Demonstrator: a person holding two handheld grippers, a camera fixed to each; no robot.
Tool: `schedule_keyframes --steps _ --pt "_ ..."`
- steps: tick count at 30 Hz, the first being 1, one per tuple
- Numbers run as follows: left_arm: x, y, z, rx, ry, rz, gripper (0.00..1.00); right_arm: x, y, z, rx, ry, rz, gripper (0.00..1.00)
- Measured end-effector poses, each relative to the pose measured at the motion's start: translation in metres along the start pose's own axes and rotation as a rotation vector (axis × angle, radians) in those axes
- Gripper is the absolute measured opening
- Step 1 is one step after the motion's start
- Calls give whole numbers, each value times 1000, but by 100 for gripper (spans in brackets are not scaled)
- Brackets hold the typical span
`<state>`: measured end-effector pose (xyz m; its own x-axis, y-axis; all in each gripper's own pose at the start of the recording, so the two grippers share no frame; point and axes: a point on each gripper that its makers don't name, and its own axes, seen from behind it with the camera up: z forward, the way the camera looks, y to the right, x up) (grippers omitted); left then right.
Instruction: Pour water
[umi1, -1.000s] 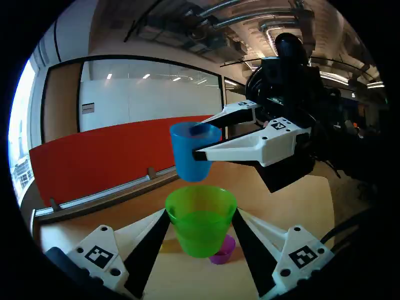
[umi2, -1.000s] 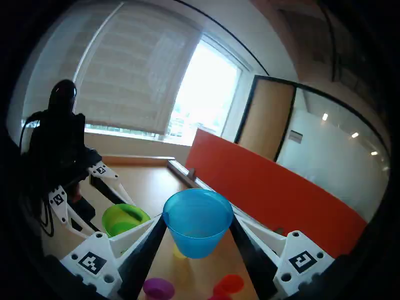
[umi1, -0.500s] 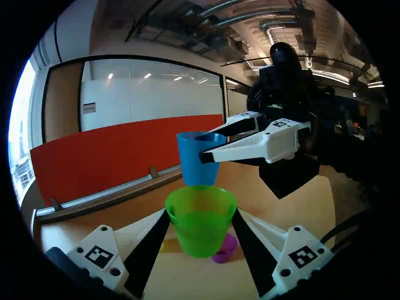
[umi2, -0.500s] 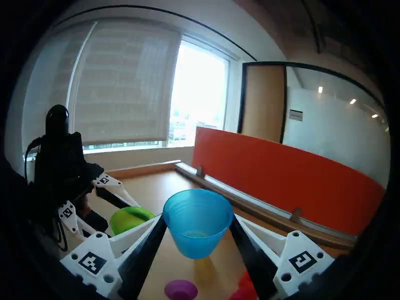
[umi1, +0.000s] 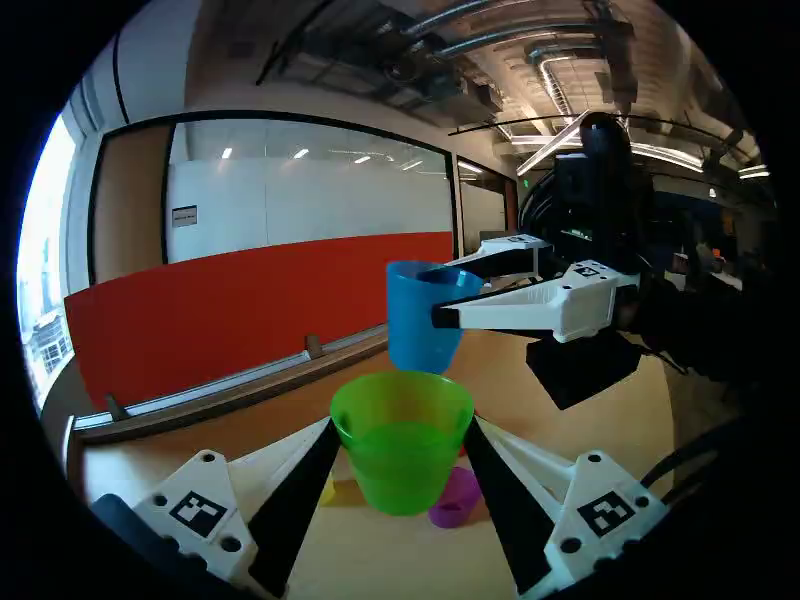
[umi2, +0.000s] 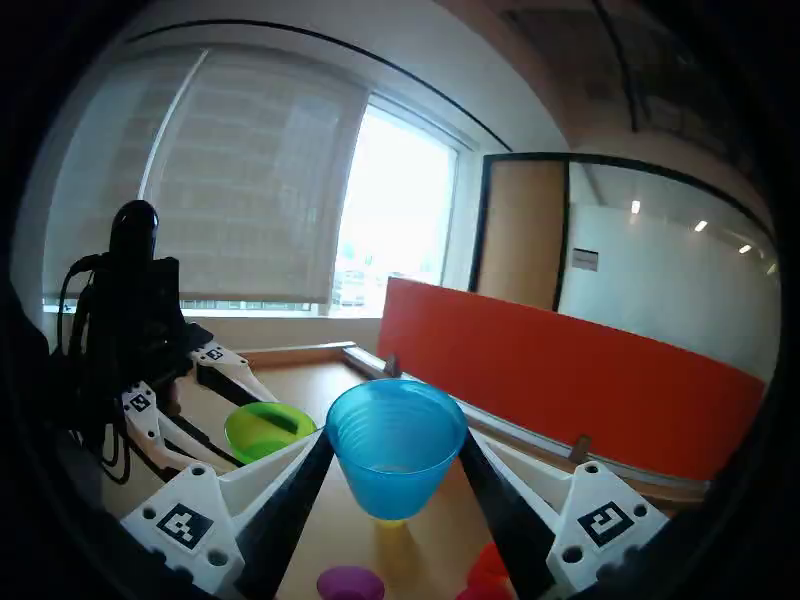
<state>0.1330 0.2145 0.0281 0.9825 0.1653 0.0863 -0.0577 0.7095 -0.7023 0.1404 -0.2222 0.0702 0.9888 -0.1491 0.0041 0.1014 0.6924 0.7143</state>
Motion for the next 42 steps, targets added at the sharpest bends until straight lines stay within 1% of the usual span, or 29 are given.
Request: schedule_keyframes --steps 3,9,12,15,24,27,33,42 --pt "-2 1 0 -1 -2 1 85 -1 -1 -3 -7 18 6 91" --pt "-6 1 -1 0 -10 -1 85 -6 2 -12 -29 32 25 92" --pt "-10 0 -1 0 -12 -5 85 -12 4 -19 -39 37 34 92" --pt "-17 0 -1 1 -23 -9 85 -23 7 -26 -47 24 45 92" --pt "-45 -1 -1 0 -85 -9 85 -68 15 -48 -61 -67 60 92" --pt "-55 1 0 -6 -110 -8 85 -82 15 -54 -57 -102 72 92" --pt "-79 5 5 -25 -175 1 85 -108 15 -62 -39 -166 97 92" --pt "-114 3 14 -30 -262 10 86 -149 15 -70 -13 -263 101 92"
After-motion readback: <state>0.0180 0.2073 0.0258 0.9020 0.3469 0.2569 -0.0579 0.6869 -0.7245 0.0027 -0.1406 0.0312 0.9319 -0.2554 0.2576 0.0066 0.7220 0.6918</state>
